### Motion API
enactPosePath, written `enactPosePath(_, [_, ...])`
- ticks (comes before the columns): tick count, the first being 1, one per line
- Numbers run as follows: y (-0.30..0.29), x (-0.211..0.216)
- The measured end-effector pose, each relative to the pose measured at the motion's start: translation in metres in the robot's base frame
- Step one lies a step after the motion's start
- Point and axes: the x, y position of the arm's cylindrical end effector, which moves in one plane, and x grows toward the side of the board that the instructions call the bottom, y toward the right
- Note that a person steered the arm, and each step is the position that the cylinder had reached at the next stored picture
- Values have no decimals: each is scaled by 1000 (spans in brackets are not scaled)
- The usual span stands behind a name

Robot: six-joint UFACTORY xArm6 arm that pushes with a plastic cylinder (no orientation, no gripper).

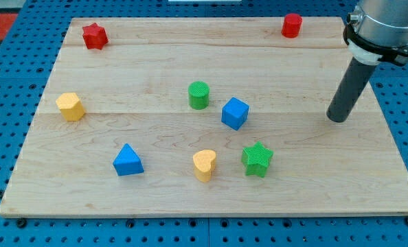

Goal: Push the red circle towards the green circle

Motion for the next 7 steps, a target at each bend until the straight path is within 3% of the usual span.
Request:
enactPosePath(1, [-19,-65])
enactPosePath(2, [14,-112])
enactPosePath(3, [39,-194])
enactPosePath(4, [28,-236])
enactPosePath(6, [-131,-217])
enactPosePath(7, [-159,-229])
